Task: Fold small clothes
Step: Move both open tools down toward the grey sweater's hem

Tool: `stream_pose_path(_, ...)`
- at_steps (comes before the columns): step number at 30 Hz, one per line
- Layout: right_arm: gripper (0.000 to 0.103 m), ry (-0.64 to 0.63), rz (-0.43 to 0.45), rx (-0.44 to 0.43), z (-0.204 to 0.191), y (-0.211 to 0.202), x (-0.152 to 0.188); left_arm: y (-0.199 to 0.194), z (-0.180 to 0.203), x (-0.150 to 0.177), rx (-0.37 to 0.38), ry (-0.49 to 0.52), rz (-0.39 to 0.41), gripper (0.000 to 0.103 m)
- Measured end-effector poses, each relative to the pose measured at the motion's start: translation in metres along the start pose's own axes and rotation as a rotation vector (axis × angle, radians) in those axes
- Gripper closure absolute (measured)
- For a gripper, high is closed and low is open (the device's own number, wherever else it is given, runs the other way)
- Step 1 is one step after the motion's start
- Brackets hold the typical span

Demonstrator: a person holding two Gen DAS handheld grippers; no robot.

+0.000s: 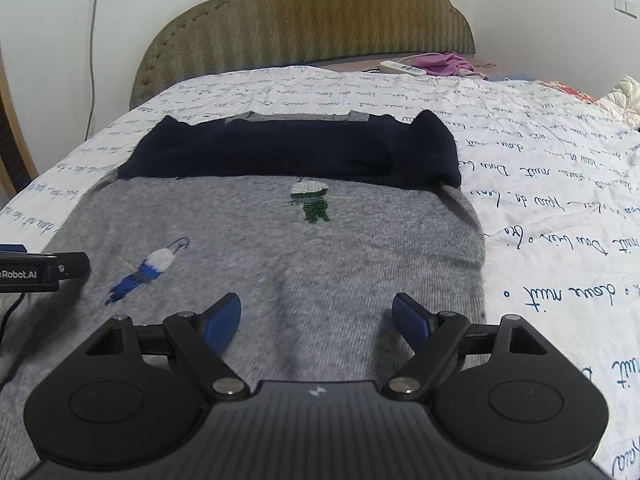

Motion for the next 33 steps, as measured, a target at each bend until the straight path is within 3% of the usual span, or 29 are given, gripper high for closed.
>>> stream_pose_path(6,0.019,-0.052,0.035,-0.022,-0.014,-0.033,0.006,-0.033,-0.002,0.004,0.002,-0.008,0.045,0.000)
stream_pose_path(9,0.014,-0.070,0.039,-0.034,-0.020,-0.040,0.012,-0.042,-0.002,0.003,0.002,-0.004,0.059,0.000)
stream_pose_path(21,0.013,-0.070,0.018,-0.057,-0.026,-0.046,0.022,-0.046,-0.007,0.012,0.006,0.003,0.054,0.000)
stream_pose_path(28,0.013,-0.052,0.008,-0.079,-0.024,-0.050,0.026,-0.051,-0.026,0.019,0.003,0.008,0.037,0.000)
stream_pose_path(33,0.013,-0.056,0.024,-0.064,-0.014,-0.061,0.027,-0.064,-0.059,0.027,-0.029,0.043,0.074,0.000)
Point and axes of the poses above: each gripper's, at about its wrist camera, not at the fingertips, and y roughly the way its jaws point, z to its right, x to its underside, the point moved 7 cm from there along y, roughly the way its jaws point, and after that the axes turned 2 degrees about -x, right-handed, at the moved point
